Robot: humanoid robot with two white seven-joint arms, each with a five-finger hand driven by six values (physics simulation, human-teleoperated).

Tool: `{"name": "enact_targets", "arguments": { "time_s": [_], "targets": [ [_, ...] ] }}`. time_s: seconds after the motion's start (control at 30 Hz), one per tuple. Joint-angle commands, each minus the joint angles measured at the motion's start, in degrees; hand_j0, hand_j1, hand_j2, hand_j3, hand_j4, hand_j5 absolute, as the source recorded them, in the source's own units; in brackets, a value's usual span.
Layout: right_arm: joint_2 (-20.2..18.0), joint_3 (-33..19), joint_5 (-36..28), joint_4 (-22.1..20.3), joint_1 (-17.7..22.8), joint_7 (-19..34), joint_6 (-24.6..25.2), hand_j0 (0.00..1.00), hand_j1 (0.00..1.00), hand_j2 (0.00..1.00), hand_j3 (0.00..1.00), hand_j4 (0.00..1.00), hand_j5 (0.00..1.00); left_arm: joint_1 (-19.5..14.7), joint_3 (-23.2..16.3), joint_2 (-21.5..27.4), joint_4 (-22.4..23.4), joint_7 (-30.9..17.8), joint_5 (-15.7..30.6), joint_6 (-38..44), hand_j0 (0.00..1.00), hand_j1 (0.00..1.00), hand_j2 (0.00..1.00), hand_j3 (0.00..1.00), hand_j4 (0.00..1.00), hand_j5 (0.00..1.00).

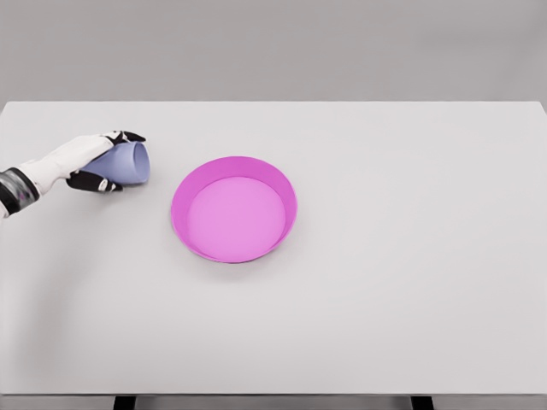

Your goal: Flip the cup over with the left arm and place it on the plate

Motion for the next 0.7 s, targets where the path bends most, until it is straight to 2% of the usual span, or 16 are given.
{"name": "enact_targets", "arguments": {
  "time_s": [0.0,0.13,0.27,0.67],
  "targets": [
    [0.0,0.0,0.0,0.0,0.0,0.0,0.0,1.00,1.00,1.00,1.00,1.00,1.00,0.0,0.3,0.4,-0.4,0.0,1.4,0.1,0.73,0.73,0.73,0.73,0.73,0.73],
    [0.0,0.0,0.0,0.0,0.0,0.0,0.0,1.00,1.00,1.00,1.00,1.00,1.00,0.2,0.2,0.4,-0.4,-0.5,5.3,0.1,0.74,0.74,0.74,0.74,0.74,0.74],
    [0.0,0.1,0.0,0.0,0.0,0.0,0.0,1.00,1.00,1.00,1.00,1.00,1.00,0.6,0.2,0.4,-0.4,-5.7,10.8,0.1,0.75,0.75,0.75,0.75,0.75,0.75],
    [0.0,0.0,0.0,0.0,0.0,0.0,0.0,1.00,1.00,1.00,1.00,1.00,1.00,0.5,0.4,0.5,-0.5,-12.7,20.6,0.1,0.74,0.74,0.74,0.74,0.74,0.74]
  ]
}}
